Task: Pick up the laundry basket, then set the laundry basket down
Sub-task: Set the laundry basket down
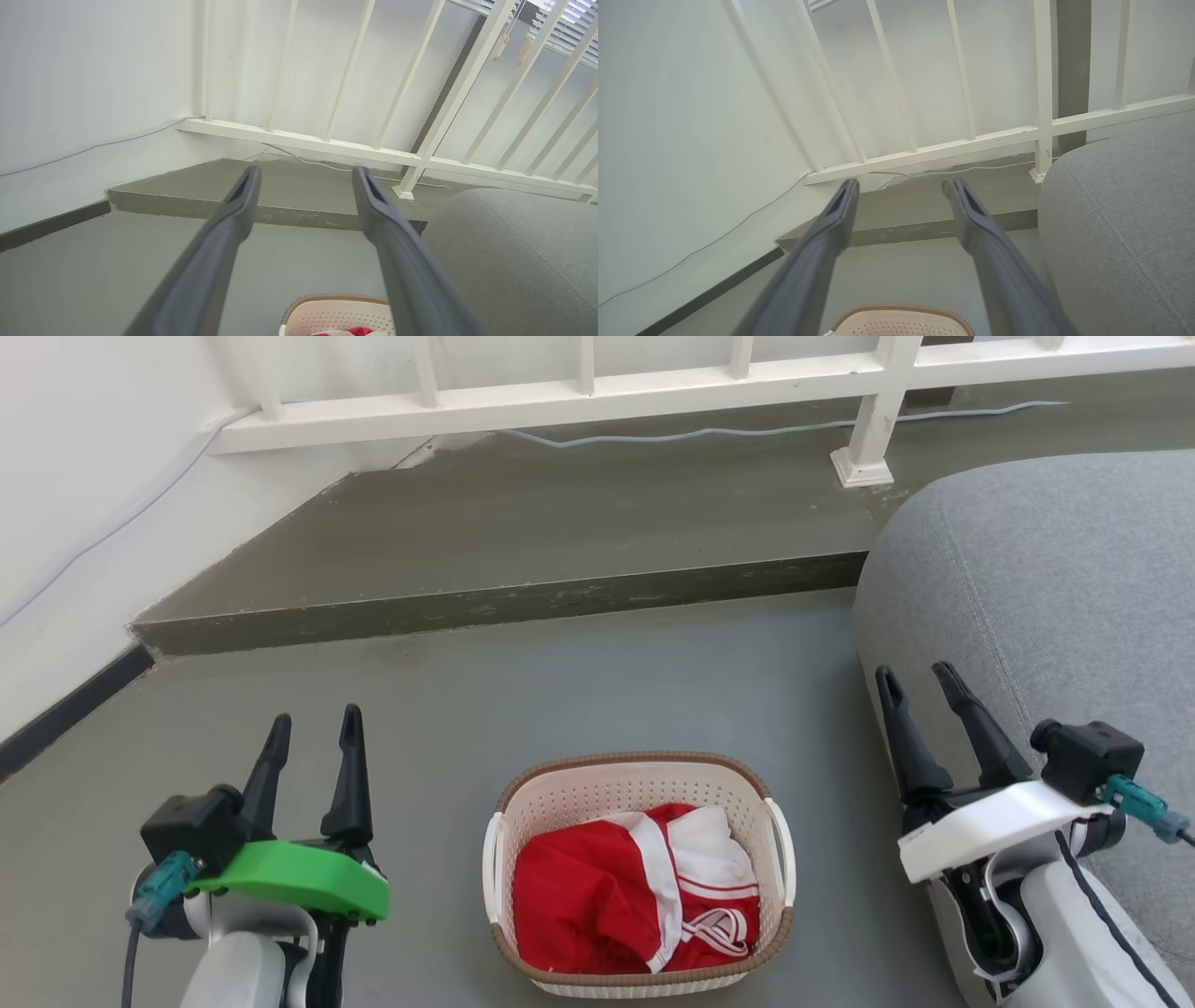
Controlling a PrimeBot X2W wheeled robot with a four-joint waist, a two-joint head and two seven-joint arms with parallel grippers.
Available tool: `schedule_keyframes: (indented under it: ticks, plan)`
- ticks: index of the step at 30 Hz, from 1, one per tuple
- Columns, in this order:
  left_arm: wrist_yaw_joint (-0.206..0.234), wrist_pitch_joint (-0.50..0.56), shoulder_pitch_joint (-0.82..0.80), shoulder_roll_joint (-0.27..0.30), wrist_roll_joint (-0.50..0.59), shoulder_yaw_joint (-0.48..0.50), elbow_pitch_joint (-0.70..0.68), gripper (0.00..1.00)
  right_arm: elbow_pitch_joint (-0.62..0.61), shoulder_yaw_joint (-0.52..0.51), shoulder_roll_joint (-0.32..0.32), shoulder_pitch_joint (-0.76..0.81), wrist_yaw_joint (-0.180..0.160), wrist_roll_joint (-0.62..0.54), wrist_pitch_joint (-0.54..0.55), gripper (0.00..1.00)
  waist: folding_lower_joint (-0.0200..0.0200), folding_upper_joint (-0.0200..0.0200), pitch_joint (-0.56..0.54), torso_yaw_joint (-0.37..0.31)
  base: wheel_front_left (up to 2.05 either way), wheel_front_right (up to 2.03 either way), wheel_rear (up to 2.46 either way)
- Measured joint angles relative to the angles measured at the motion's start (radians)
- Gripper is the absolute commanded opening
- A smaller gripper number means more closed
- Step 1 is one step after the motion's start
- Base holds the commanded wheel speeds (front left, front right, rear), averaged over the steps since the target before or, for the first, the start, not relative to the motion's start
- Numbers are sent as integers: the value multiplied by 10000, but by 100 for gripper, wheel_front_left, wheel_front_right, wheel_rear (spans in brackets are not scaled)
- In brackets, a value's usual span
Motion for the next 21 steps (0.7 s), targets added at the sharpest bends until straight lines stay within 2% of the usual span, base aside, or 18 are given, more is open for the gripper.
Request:
schedule_keyframes:
  ticks: [21]
  plan:
    - [-186, 0, 536, -21, 253, -13, -573, 100, -527, -261, 280, 500, 15, -466, 0, 100, 0, 0, 59, -139, 0, 0, 0]
